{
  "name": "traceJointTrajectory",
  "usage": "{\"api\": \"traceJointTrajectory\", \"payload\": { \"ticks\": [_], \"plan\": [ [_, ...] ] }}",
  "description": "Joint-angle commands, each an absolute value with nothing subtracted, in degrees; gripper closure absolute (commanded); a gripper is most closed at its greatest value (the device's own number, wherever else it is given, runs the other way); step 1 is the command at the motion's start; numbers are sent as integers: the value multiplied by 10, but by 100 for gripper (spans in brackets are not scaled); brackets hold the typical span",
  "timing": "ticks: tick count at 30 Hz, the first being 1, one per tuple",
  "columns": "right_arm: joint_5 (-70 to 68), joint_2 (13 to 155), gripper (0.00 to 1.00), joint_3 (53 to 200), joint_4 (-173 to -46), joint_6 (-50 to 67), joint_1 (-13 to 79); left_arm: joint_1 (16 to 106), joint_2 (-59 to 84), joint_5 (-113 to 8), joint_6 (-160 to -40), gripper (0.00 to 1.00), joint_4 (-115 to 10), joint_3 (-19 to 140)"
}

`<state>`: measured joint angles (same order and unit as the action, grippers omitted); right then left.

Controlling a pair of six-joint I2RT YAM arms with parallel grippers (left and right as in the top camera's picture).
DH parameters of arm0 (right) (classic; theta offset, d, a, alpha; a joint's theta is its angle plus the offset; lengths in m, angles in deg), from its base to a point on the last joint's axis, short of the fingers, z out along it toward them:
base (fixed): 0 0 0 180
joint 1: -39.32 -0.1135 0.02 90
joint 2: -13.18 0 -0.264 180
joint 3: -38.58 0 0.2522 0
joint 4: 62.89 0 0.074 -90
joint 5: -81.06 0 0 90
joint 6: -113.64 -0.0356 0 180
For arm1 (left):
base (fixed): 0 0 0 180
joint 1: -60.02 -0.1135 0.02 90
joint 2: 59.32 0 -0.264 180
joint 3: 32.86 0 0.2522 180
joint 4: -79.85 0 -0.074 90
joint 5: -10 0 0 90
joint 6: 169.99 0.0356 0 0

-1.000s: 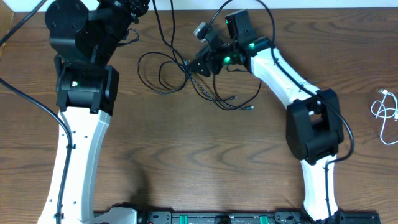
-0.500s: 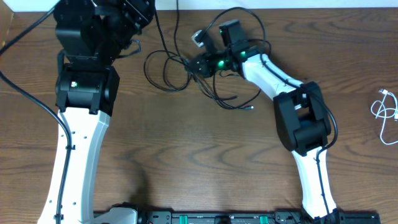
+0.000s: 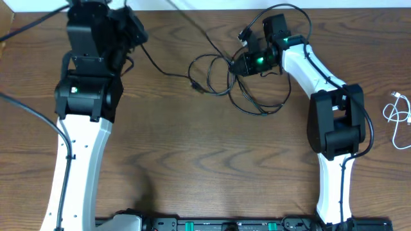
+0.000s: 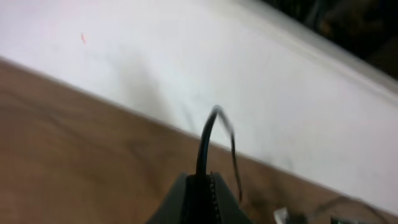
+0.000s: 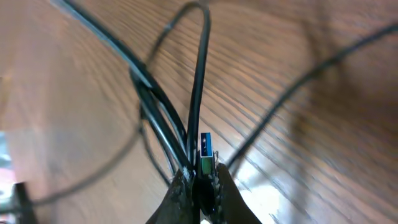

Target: Untangle cables

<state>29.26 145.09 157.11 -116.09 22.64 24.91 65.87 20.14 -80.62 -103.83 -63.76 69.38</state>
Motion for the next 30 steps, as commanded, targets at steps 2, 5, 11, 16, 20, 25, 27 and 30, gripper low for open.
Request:
{"api": "traceJointTrajectory", "payload": {
  "ticks": [2,5,11,16,20,25,27,30],
  "plan": [
    [182,1435,99,1572,-1184,218,255,658,158,-917,-989,92,-666,701],
    [157,1434,99,1572,-1192,205,270,658,149,-971,-974,93,-646,701],
    [156,1412,99,1573,-1215,208,307,651,171,-1017,-975,93,-506,701],
    [156,1409,97,1573,-1248,230,316,646,222,-1009,-984,93,-376,701],
    [154,1409,96,1573,-1279,256,311,646,276,-954,-984,88,-307,701],
    [154,1409,95,1573,-1293,261,306,646,321,-840,-934,62,-306,701],
    [154,1409,95,1573,-1298,261,307,646,330,-775,-896,55,-321,701],
    [154,1409,95,1573,-1299,261,306,646,343,-622,-814,51,-356,701]
  ]
}}
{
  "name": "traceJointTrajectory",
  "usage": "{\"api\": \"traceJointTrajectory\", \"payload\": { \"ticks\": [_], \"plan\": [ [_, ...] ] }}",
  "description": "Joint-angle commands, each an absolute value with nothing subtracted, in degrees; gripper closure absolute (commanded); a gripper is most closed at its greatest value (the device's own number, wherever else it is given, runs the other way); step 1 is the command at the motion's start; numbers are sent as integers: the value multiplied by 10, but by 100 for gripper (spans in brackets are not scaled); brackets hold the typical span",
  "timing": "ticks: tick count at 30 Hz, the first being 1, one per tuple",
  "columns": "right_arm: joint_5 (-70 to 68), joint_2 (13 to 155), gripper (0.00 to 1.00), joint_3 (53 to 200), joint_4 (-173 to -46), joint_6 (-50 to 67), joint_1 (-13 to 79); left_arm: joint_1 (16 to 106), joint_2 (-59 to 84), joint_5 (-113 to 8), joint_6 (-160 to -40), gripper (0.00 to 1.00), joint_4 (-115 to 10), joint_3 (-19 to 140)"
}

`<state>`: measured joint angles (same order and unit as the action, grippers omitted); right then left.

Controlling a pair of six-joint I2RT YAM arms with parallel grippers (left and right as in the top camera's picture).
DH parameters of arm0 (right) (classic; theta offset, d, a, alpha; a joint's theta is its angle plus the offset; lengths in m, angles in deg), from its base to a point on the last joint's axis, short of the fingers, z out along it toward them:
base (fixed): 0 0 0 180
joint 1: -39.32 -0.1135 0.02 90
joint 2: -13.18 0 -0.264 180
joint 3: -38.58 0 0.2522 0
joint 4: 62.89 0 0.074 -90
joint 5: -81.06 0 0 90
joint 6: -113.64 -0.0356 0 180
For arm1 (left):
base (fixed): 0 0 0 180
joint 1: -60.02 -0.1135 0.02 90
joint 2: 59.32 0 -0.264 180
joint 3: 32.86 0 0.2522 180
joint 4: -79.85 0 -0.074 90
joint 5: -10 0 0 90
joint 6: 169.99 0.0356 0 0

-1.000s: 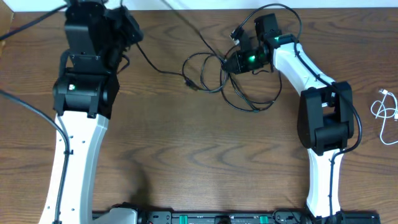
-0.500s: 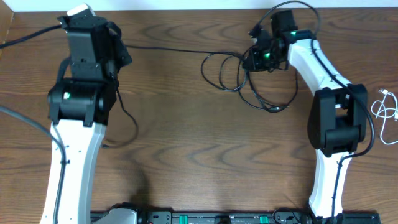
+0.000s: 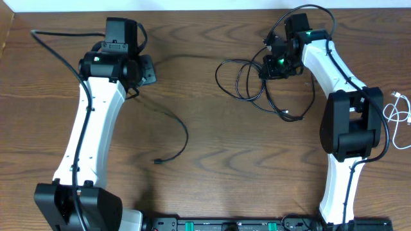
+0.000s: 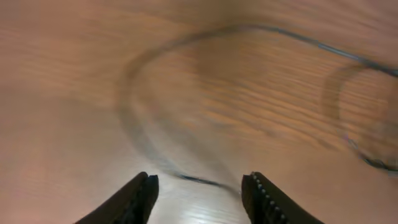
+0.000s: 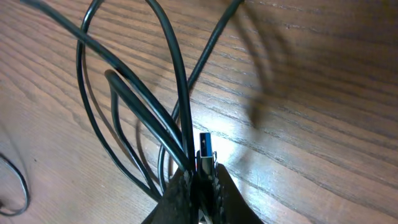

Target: Untangle cables

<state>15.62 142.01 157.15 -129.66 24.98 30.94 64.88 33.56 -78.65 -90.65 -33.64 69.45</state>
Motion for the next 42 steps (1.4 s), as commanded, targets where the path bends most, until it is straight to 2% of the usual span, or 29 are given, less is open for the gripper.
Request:
{"api": "traceJointTrajectory", "payload": {
  "ticks": [1,4,8,16,19,23,28,39,42],
  "plan": [
    [154,1409,95,1573,-1299,261,306,647,347,-577,-794,51,-365,701],
    [154,1409,95,1573,-1299,261,306,660,370,-468,-766,51,-389,699],
    [154,1409,95,1573,-1301,261,306,701,426,-444,-765,51,-410,699],
    [154,1409,94,1573,-1302,261,307,768,559,-352,-769,51,-573,698],
    [154,1409,94,1573,-1302,261,307,775,583,-352,-786,50,-612,698],
    [154,1409,94,1573,-1303,267,307,784,608,-373,-823,44,-693,698],
    [154,1409,94,1573,-1302,268,307,812,638,-433,-851,44,-765,698],
    [154,1409,94,1573,-1303,268,307,849,696,-467,-851,45,-806,698],
    [154,1409,94,1573,-1303,268,307,849,703,-513,-851,45,-815,698]
  ]
}}
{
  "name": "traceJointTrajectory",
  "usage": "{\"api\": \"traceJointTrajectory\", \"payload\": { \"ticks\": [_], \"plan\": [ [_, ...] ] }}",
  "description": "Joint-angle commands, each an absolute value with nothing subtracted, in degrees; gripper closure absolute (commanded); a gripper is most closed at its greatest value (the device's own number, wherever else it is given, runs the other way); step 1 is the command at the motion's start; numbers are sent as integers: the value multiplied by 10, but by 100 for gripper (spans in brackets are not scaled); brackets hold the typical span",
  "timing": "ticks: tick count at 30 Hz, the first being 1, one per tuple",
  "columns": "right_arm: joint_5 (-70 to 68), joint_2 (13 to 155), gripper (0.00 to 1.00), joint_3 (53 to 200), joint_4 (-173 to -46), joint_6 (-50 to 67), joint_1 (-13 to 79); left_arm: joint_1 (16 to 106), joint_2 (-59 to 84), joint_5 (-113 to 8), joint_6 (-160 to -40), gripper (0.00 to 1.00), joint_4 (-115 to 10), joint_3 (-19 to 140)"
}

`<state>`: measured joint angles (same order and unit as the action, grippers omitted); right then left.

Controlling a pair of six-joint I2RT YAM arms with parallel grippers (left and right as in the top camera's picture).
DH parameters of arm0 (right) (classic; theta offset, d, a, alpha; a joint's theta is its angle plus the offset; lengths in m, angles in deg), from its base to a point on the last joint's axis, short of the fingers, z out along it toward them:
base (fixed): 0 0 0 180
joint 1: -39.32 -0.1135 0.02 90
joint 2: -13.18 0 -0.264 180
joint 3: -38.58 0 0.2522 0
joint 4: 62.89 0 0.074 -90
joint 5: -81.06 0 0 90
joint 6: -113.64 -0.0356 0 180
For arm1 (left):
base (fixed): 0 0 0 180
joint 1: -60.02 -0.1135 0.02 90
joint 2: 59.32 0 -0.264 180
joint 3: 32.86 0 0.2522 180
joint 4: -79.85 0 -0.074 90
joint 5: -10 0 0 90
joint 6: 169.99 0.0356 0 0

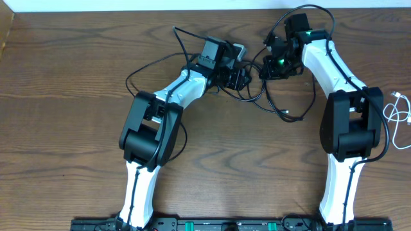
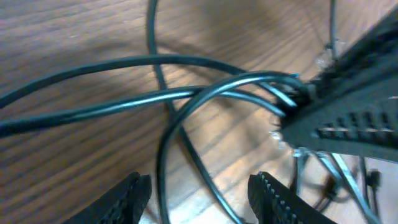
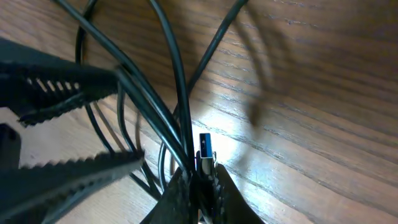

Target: Untangle cables

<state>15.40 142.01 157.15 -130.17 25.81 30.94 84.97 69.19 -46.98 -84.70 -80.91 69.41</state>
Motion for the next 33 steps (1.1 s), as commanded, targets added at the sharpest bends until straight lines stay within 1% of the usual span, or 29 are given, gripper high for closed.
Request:
{"api": "traceJointTrajectory", "payload": {
  "ticks": [1,10,13,16,17,18,19,22,24,26,27,31,33],
  "plan": [
    [154,1409,94,1572,-1302,268,307,849,703,-516,-851,45,-819,698],
    [154,1409,93,1572,-1302,268,307,875,718,-557,-851,48,-829,698],
    [154,1409,94,1573,-1302,268,307,878,722,-557,-851,54,-836,698],
    [154,1409,93,1572,-1302,268,307,877,723,-572,-852,68,-835,698],
    [154,1409,93,1573,-1302,268,307,877,723,-572,-852,75,-835,698],
    [154,1409,93,1572,-1302,268,307,877,723,-574,-852,89,-836,698],
    [154,1409,92,1573,-1302,268,307,876,721,-576,-852,92,-835,698],
    [149,1409,87,1572,-1302,267,307,870,701,-584,-852,93,-824,699],
    [140,1409,85,1573,-1301,258,308,859,650,-639,-852,93,-771,699],
    [124,1409,85,1572,-1298,236,308,843,582,-695,-852,92,-707,699],
    [119,1409,85,1572,-1296,228,308,835,555,-703,-852,93,-684,699],
    [120,1409,87,1572,-1290,220,307,787,410,-678,-853,93,-596,699],
    [128,1409,87,1573,-1289,220,305,773,366,-654,-852,92,-582,699]
  ]
}}
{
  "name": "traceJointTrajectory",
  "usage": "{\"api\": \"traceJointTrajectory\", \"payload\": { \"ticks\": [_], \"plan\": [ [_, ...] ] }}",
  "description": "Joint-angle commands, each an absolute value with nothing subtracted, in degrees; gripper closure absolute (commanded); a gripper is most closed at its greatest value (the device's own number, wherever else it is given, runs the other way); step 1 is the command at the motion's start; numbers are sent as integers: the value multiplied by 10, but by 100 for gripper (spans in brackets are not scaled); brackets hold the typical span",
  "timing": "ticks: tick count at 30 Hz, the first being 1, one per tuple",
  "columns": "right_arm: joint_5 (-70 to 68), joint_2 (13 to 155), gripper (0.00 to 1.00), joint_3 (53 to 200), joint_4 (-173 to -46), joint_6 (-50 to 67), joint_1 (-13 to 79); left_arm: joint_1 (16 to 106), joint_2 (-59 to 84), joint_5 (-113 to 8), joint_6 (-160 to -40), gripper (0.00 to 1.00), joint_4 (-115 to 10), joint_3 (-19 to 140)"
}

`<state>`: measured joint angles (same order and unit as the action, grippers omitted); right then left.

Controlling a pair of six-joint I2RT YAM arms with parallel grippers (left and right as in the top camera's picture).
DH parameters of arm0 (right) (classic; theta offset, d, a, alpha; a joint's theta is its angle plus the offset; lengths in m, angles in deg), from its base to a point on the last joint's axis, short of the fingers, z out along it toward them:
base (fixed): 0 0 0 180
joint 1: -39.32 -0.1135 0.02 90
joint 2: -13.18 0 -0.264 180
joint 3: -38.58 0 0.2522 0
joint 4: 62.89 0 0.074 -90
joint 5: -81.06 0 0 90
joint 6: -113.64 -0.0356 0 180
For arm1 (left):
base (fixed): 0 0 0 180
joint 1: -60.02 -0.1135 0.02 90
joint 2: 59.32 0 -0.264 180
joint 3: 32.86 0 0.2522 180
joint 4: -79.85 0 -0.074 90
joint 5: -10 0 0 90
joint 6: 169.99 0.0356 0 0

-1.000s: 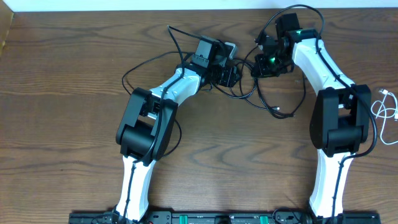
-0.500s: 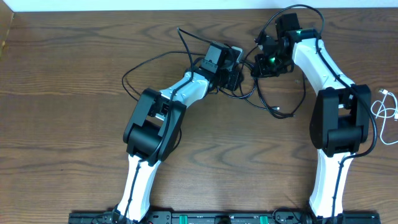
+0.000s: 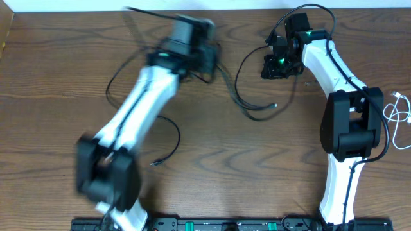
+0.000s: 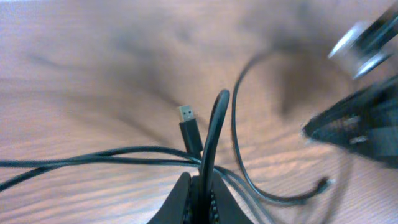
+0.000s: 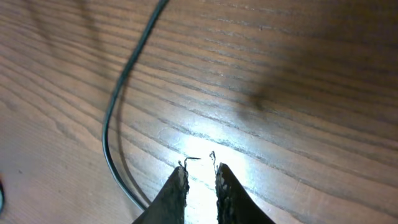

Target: Untangle cables

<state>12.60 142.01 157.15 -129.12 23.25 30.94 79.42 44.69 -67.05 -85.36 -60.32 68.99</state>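
My left gripper (image 3: 194, 56), blurred in the overhead view, is shut on a black cable (image 4: 211, 124) that arches up from its jaws (image 4: 202, 186). A USB plug (image 4: 186, 119) lies just beyond it on the wood. From there a black cable loop (image 3: 236, 80) trails right and ends in a small plug (image 3: 275, 104). My right gripper (image 3: 276, 64) stands at the back right, its fingers (image 5: 200, 171) slightly parted with nothing between them. One black strand (image 5: 115, 118) curves past on its left.
A second black cable (image 3: 177, 138) lies apart on the left half of the wooden table (image 3: 257, 173), ending near the middle front. A white coiled cable (image 3: 398, 115) lies at the far right edge.
My left gripper was open in the tangle beside the right gripper; now it is shut on a black cable and further left. The right gripper has let go of its bundle and plug.
First my left gripper held a cable at the back left while the right held the bundle. Then the left was open with that cable lying loose on the left. It was later open at the tangle. Now it holds a strand and the right is empty.
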Motion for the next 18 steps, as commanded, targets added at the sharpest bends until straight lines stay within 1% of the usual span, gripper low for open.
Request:
{"api": "traceJointTrajectory", "payload": {
  "ticks": [1,3,4,5,9,10,11,12,18],
  "plan": [
    [132,1409,87,1572,-1289,224,303,769,352,-646,-852,93,-581,699],
    [173,1409,84,1573,-1285,255,300,765,320,-624,-852,92,-584,699],
    [203,1407,79,1575,-1283,272,298,765,310,-615,-852,93,-586,699],
    [217,1406,77,1578,-1283,277,297,765,301,-606,-852,92,-588,699],
    [231,1392,66,1593,-1283,283,293,764,293,-565,-865,93,-597,699],
    [232,1385,62,1597,-1283,290,291,761,294,-546,-881,93,-600,699],
    [232,1378,60,1599,-1283,295,288,759,294,-532,-889,93,-603,699],
    [232,1365,57,1602,-1283,302,284,751,294,-496,-910,92,-612,699],
    [232,1303,53,1603,-1280,310,267,683,294,-345,-1056,93,-707,700]
  ]
}}
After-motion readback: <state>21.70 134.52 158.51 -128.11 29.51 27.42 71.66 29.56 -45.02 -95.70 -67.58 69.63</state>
